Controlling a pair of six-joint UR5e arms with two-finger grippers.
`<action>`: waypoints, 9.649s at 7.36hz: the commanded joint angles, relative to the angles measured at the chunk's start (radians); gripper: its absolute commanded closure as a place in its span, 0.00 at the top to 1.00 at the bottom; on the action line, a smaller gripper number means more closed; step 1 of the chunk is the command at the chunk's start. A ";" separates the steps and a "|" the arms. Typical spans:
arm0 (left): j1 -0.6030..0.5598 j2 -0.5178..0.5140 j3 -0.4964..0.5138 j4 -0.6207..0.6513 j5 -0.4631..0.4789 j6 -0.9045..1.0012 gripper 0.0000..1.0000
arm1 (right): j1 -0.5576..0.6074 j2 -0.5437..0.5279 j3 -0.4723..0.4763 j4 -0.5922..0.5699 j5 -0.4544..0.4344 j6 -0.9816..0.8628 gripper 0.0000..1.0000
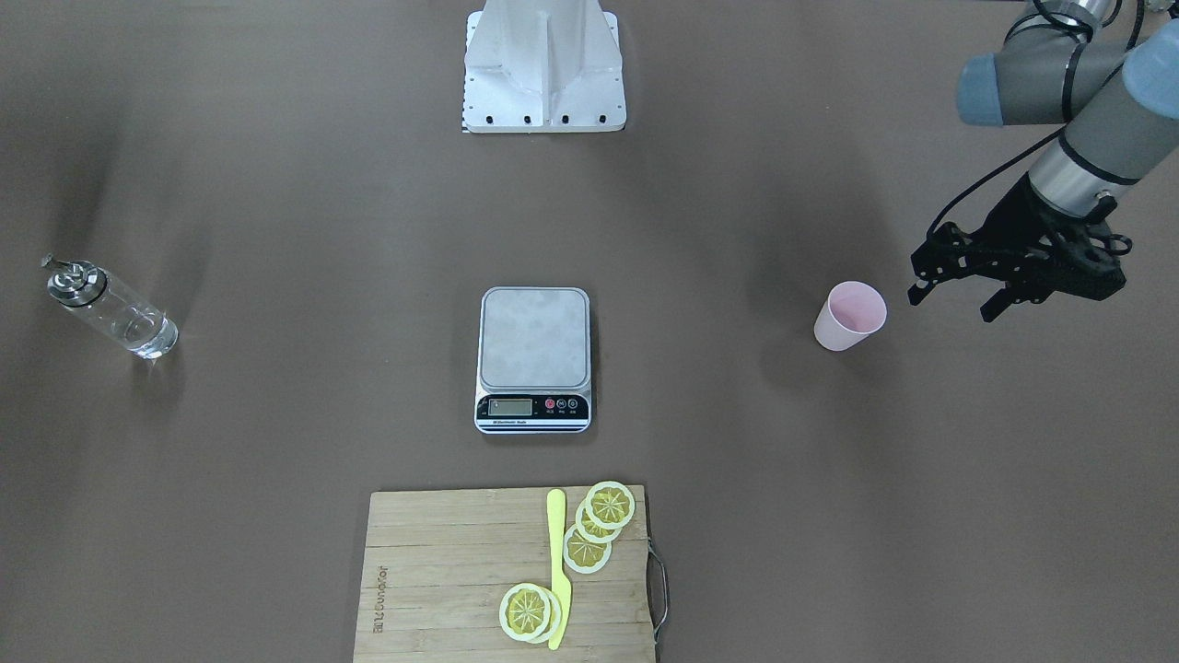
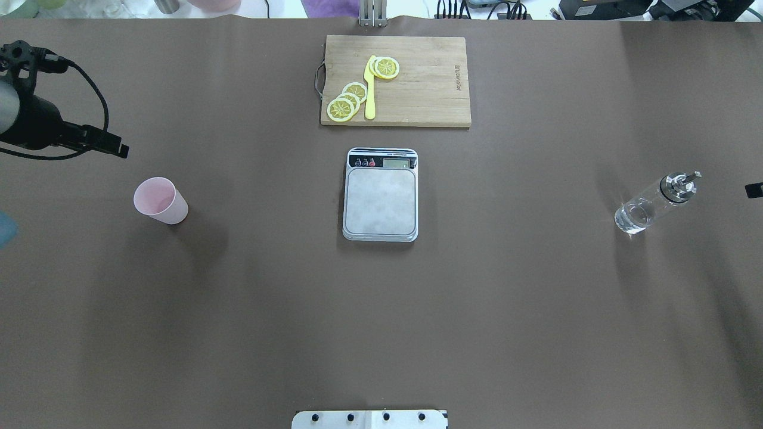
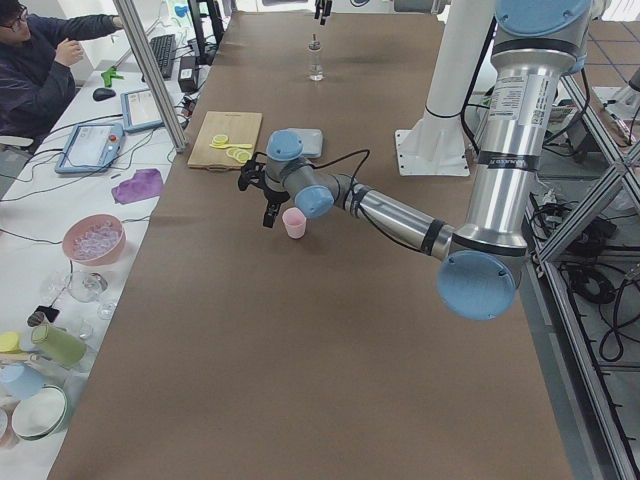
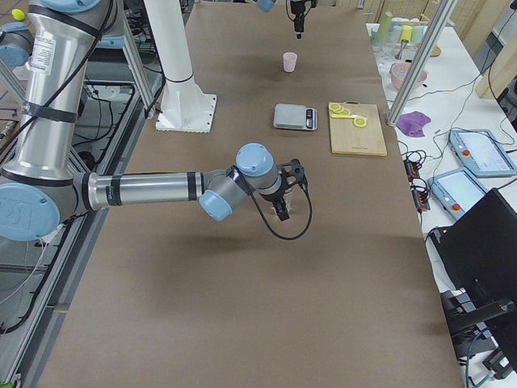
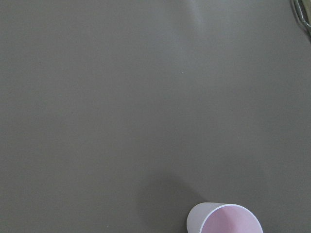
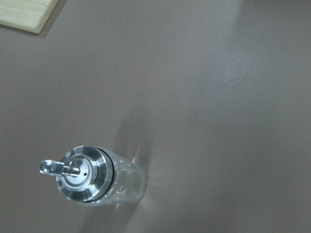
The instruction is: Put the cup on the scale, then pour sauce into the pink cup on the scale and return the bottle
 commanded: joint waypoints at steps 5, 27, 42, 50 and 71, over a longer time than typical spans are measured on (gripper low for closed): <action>0.134 -0.002 0.028 0.003 0.135 -0.007 0.72 | 0.071 -0.019 -0.130 0.215 0.082 -0.017 1.00; 0.313 -0.730 0.160 0.552 0.141 -0.354 0.00 | 0.077 -0.028 -0.182 0.289 0.079 -0.005 1.00; 0.410 -0.778 0.350 0.422 0.220 -0.400 0.02 | 0.077 -0.026 -0.188 0.289 0.081 -0.007 1.00; 0.257 -0.735 0.031 0.771 0.201 -0.127 0.98 | 0.077 -0.017 -0.187 0.291 0.079 -0.005 1.00; -0.642 0.327 0.116 0.269 -0.237 0.749 0.98 | 0.064 0.196 -0.556 0.809 0.219 -0.074 0.92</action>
